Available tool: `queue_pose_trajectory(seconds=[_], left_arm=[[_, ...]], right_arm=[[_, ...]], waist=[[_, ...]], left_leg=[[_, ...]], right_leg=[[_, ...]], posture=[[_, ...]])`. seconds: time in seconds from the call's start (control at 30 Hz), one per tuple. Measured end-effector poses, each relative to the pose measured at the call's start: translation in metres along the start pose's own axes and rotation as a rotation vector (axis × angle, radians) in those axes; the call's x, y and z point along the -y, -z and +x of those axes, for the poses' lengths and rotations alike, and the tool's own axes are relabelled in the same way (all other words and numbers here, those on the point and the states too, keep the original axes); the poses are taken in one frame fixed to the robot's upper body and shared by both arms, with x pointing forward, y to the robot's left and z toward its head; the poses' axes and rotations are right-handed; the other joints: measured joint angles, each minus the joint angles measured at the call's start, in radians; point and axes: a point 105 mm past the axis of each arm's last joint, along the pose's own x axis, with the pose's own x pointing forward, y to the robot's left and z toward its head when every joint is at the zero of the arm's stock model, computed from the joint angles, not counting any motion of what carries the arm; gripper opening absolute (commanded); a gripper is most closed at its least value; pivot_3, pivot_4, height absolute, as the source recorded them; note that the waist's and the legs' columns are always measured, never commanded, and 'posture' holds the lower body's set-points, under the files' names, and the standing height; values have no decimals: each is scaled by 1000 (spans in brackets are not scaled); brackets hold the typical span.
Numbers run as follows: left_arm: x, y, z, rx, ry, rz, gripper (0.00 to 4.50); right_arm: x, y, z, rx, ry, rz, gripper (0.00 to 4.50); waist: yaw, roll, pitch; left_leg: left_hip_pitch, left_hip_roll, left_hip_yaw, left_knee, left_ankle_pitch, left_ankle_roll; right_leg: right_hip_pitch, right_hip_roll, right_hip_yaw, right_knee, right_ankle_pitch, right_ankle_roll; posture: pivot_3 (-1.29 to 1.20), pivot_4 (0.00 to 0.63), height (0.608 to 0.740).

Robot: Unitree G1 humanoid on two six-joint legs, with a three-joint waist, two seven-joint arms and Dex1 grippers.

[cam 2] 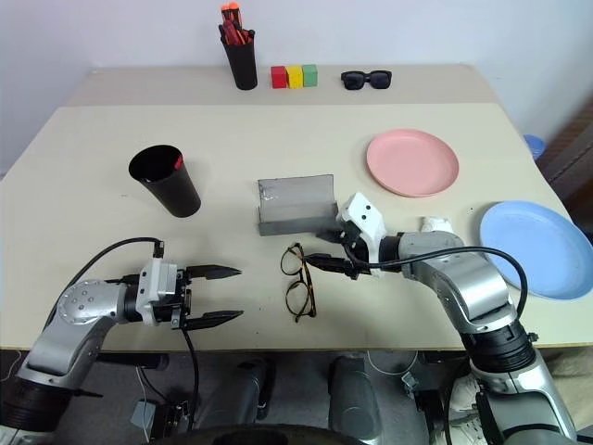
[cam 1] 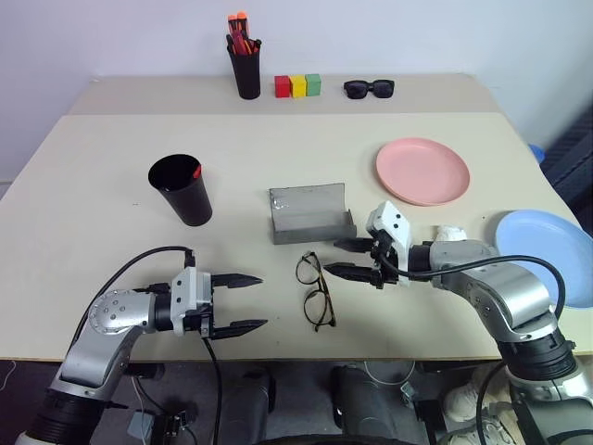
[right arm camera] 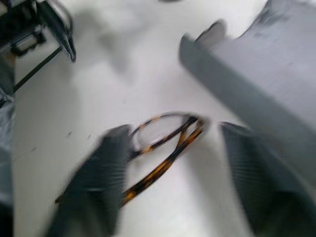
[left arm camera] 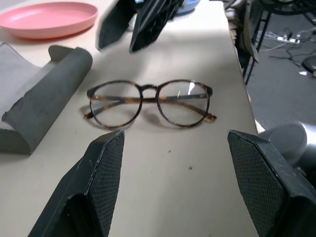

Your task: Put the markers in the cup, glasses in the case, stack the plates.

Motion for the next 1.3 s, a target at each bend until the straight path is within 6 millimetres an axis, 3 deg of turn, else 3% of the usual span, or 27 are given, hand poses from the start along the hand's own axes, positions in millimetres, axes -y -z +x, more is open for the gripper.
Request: queue_pose_trajectory(seconds=[0.27, 0.47, 0.87, 1.3], left_arm=[[-7, 4, -3, -4, -2, 12, 3409], [-7, 7, -3, -13, -8, 21, 3409], [-10, 8, -10, -27, -48, 22, 3409], [-21, -1, -16, -48, 2, 43, 3409]], right_arm=[[-19, -17, 4, 65, -34, -108, 3866], [-24, -8, 16, 29, -11, -237, 3866], [-12, 3, 21, -33, 125, -315, 3866], [-20, 15, 10, -104, -4, -269, 3866]], waist=[[-1, 0, 0], [-1, 0, 0], [-1, 0, 0], [-1, 0, 0]], left_leg=[[0, 0, -1, -1, 0, 1], [0, 0, -1, -1, 0, 1], [0, 0, -1, -1, 0, 1], [0, 0, -1, -1, 0, 1]], right_leg=[[0, 0, 0, -2, 0, 0], [0, 0, 0, -2, 0, 0], [0, 0, 0, -2, 0, 0], [0, 0, -1, -2, 0, 0]], posture=[[0, 150, 740], [0, 150, 740], [0, 150, 740], [0, 150, 740]])
